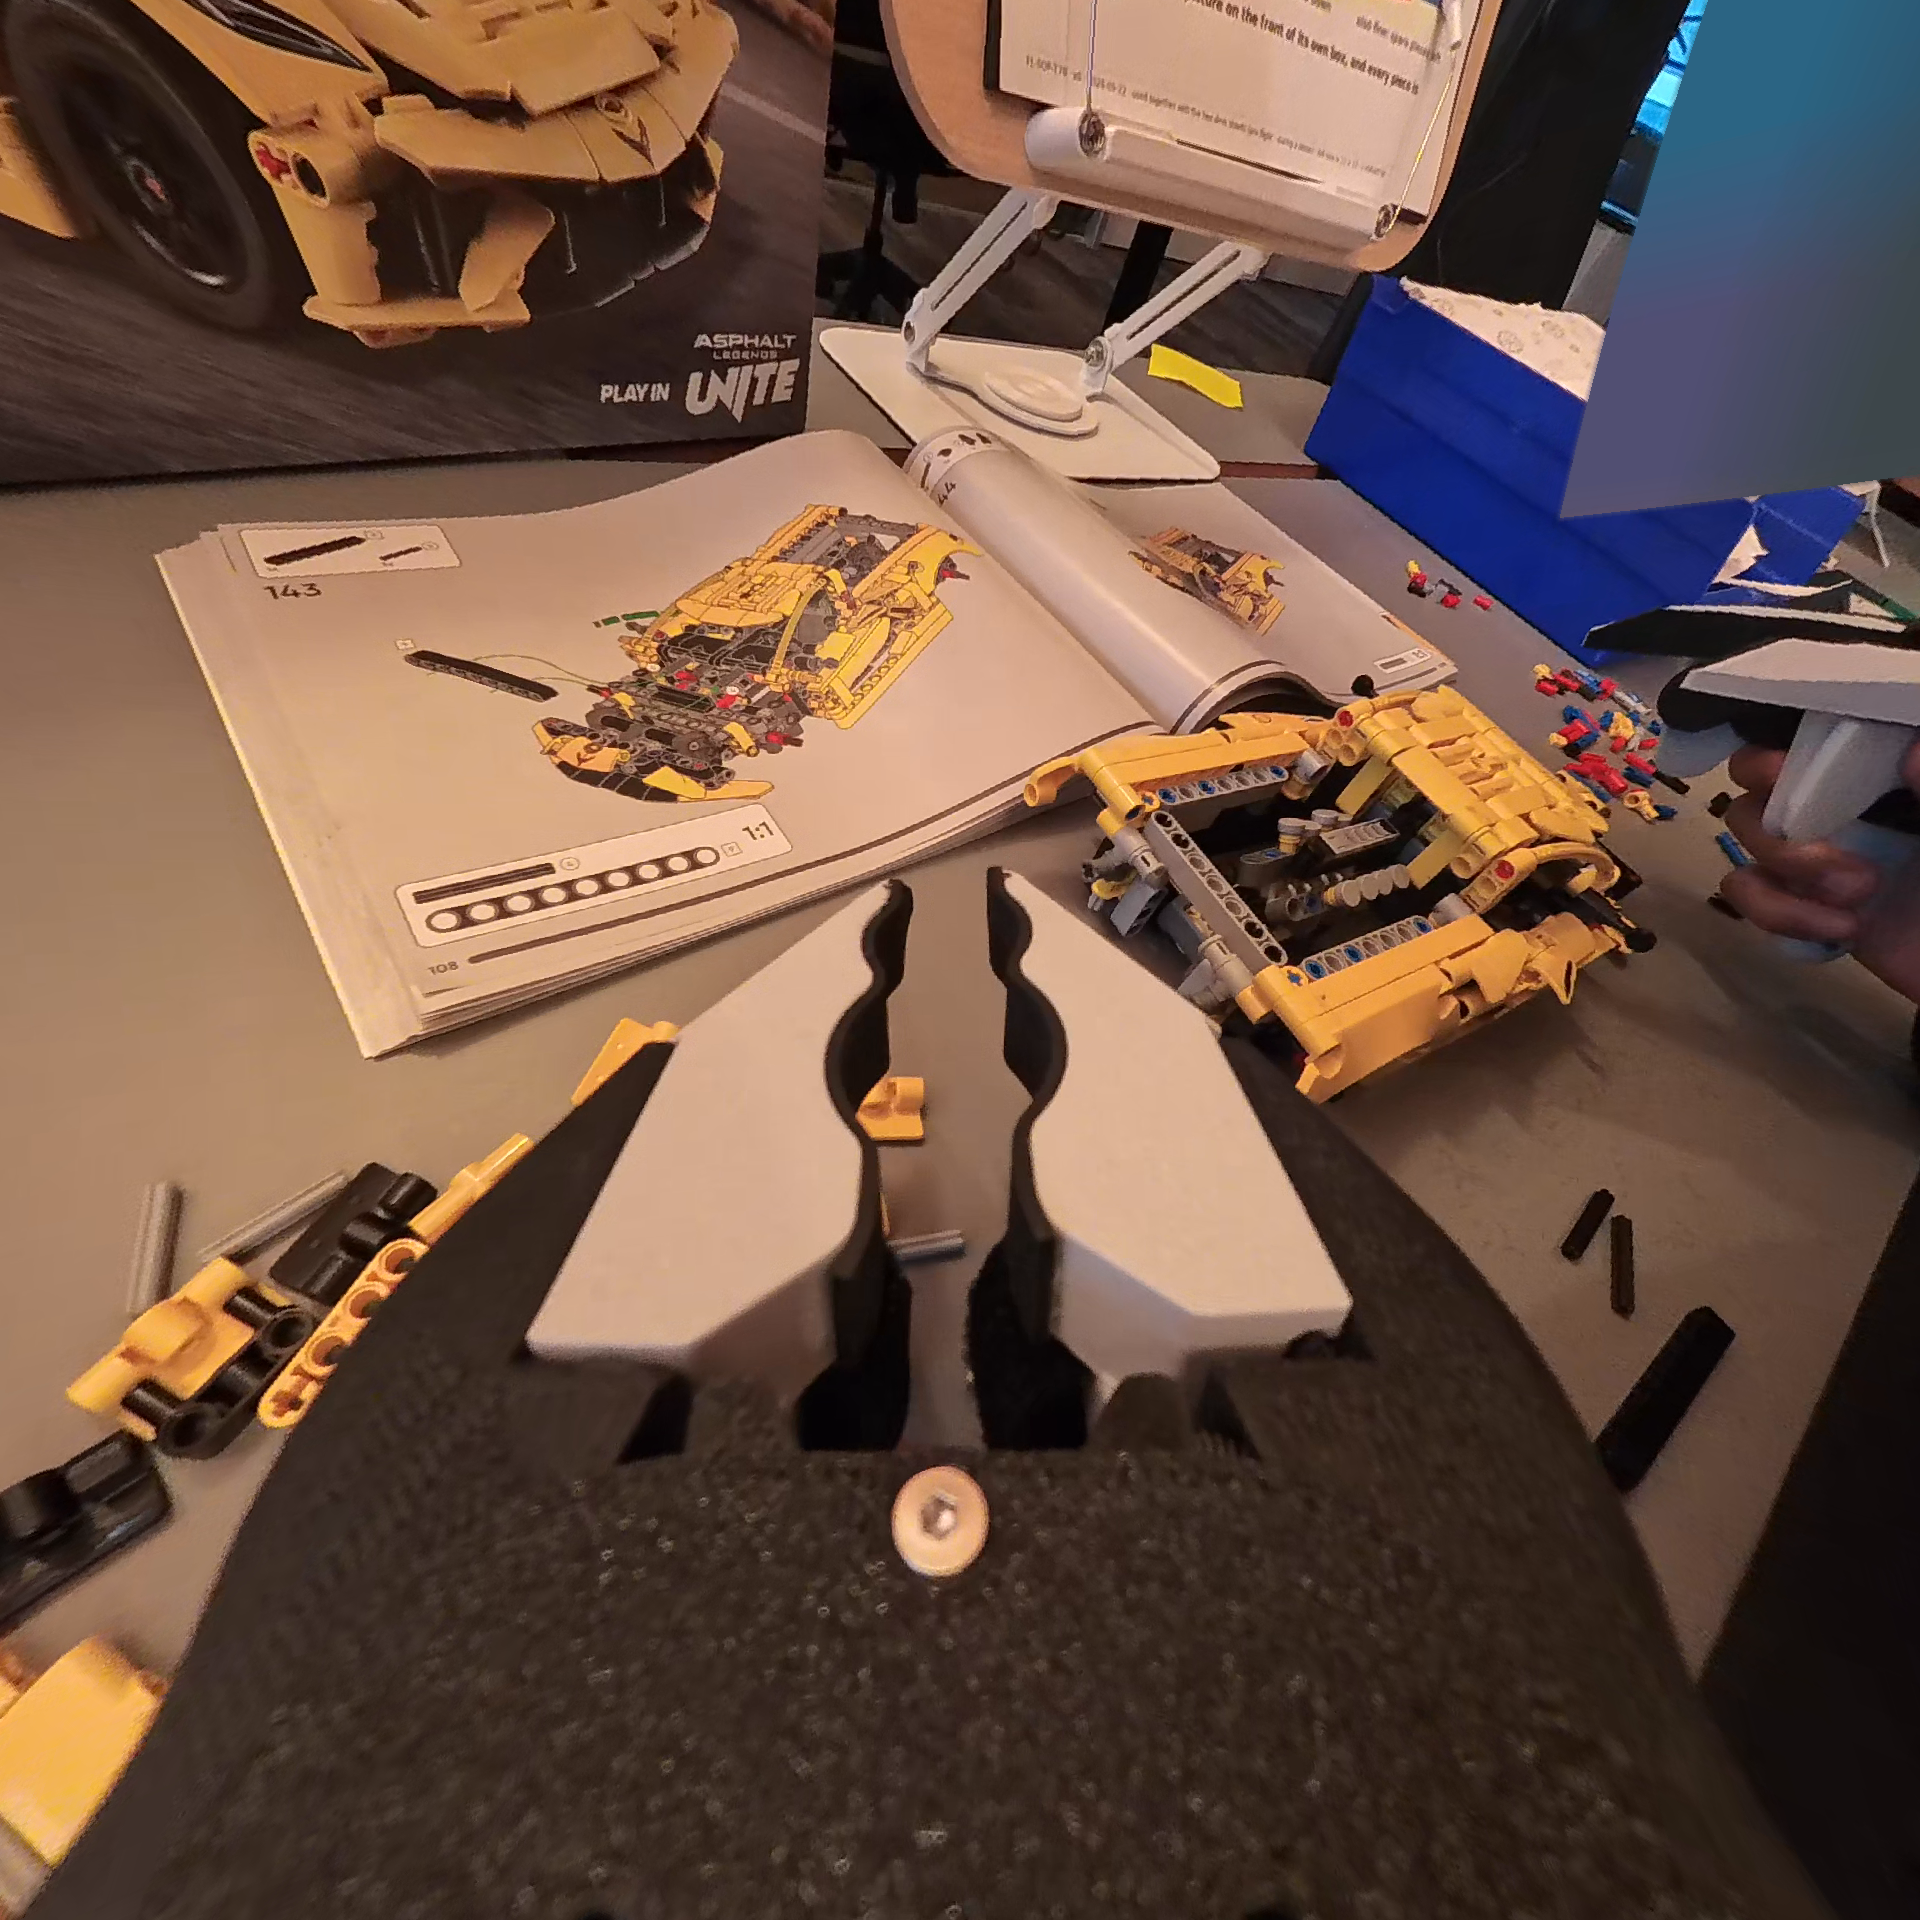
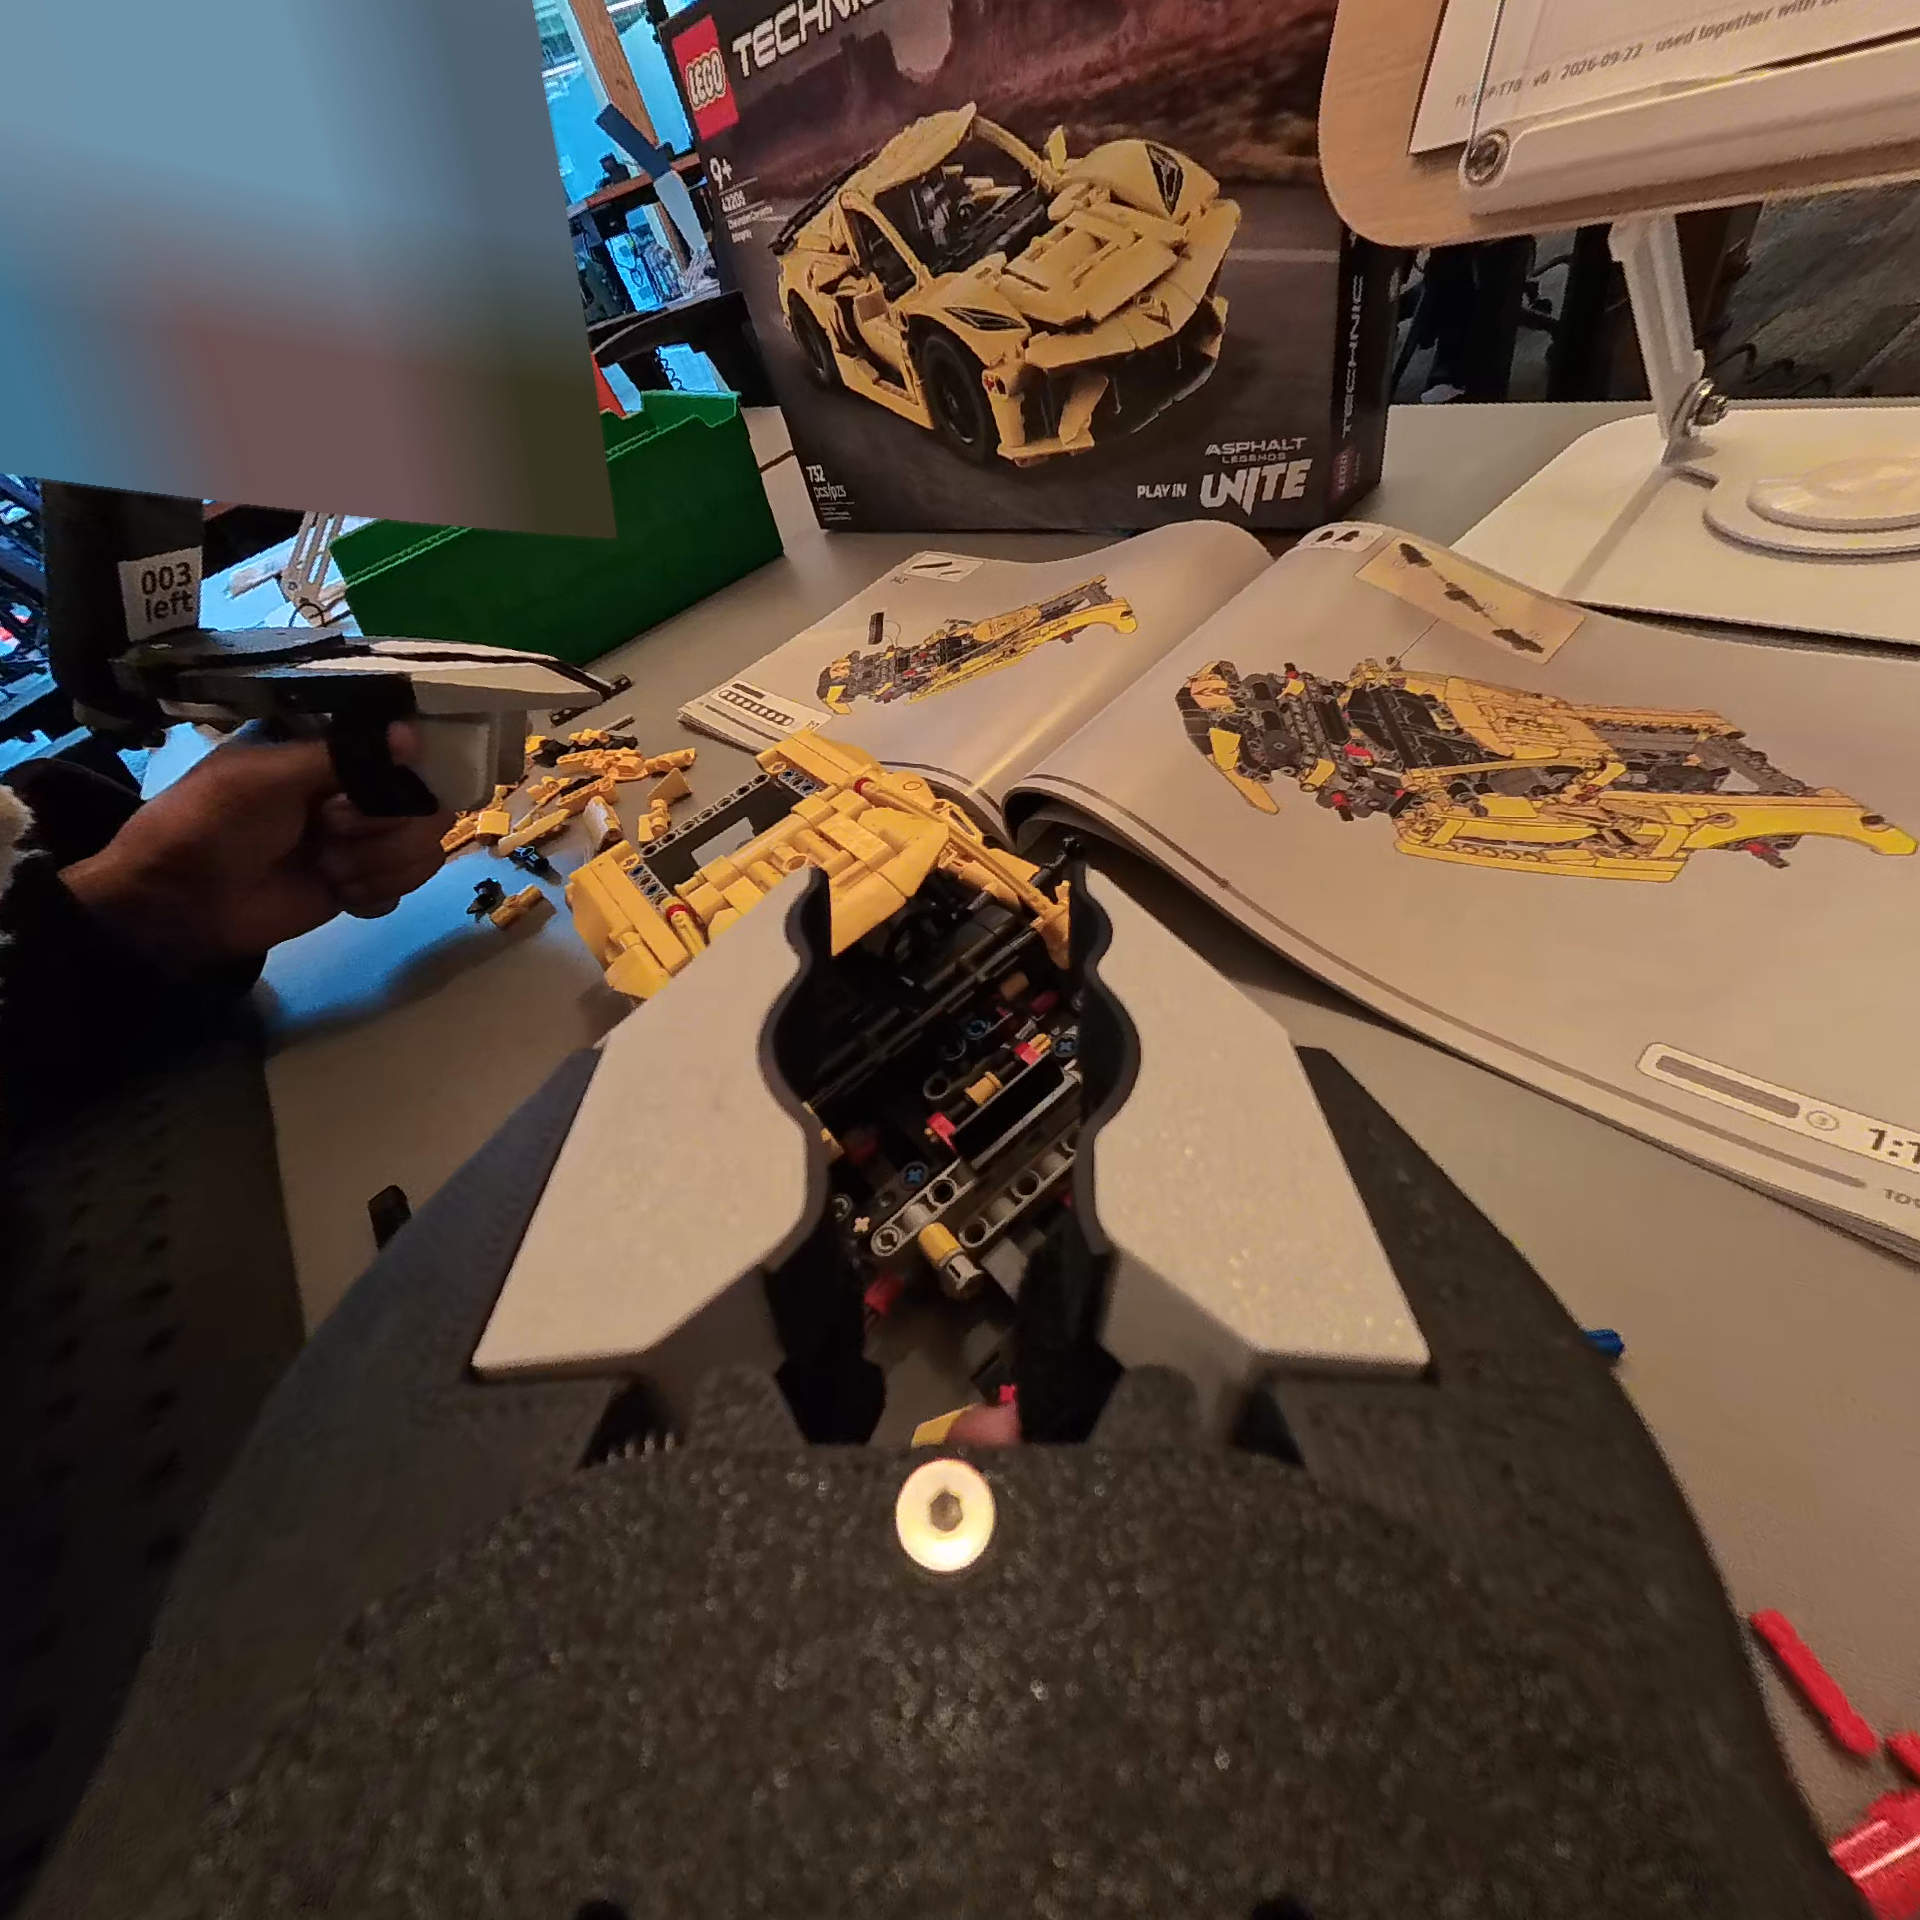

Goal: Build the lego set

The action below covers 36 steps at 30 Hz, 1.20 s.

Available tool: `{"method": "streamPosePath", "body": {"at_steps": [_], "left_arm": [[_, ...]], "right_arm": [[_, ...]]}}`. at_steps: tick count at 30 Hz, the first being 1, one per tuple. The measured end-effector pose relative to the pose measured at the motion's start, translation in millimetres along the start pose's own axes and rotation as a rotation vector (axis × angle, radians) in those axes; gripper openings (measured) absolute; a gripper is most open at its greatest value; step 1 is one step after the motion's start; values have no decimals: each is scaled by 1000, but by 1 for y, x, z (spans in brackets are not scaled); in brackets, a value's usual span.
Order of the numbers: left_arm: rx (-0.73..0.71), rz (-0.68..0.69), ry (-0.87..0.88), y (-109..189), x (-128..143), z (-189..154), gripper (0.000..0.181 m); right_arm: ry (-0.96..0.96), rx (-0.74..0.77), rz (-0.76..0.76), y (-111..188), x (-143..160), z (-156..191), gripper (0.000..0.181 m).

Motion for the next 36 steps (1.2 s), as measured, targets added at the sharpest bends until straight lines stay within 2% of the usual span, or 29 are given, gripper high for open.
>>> {"method": "streamPosePath", "body": {"at_steps": [26, 36], "left_arm": [[25, 25, 30, -4, 2, 2, 15], [36, 31, 76, -9, 1, 7, 15]], "right_arm": [[-19, 21, 5, 0, 5, -9, 43], [-41, 44, -44, 5, 3, -19, 41]]}}
Point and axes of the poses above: each gripper's, where its closed fingertips meet, y back along the fingers, x out of its underside, z = x × y across the jaws, the point moved 10 cm from there along y, back along the fingers, and after that the axes turned 5 degrees about -x, right-handed, at the moved point
